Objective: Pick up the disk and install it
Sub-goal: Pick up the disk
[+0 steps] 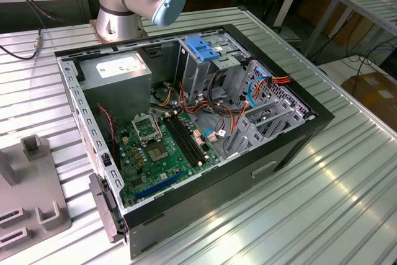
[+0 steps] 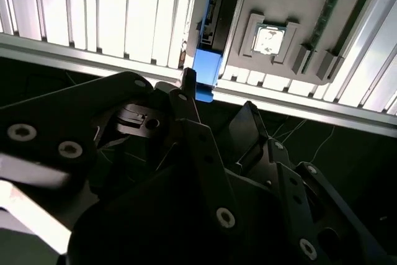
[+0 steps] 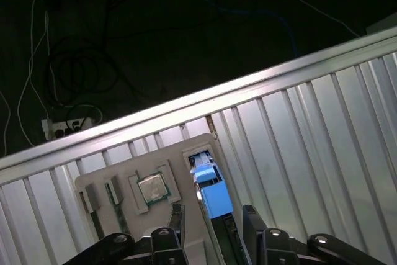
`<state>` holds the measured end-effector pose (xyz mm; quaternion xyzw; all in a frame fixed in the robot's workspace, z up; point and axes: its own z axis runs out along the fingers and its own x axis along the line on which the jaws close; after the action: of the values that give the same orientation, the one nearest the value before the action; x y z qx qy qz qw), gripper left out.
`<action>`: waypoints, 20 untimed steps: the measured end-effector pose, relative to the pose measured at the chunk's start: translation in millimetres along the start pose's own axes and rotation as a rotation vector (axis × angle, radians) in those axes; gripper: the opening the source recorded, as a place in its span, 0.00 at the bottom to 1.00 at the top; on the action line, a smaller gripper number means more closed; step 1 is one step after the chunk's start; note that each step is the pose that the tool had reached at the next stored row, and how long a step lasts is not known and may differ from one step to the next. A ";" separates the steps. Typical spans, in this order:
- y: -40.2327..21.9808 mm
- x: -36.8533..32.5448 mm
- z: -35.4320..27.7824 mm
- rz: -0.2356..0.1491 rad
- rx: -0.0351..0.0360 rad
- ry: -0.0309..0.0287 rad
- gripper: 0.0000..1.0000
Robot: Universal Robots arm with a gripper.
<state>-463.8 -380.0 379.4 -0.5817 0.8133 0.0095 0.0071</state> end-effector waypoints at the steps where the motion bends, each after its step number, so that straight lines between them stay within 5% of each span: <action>1: 0.0 0.0 0.0 0.000 0.0000 0.0000 0.50; 16: 0.0 0.0 0.1 -0.015 -0.0003 0.0000 0.50; 18: 0.0 0.0 0.3 -0.043 -0.0009 0.0002 0.50; 20: 0.0 0.0 1.1 -0.117 -0.0026 0.0008 0.50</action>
<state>-463.7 -379.9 378.3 -0.6282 0.7780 0.0099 0.0066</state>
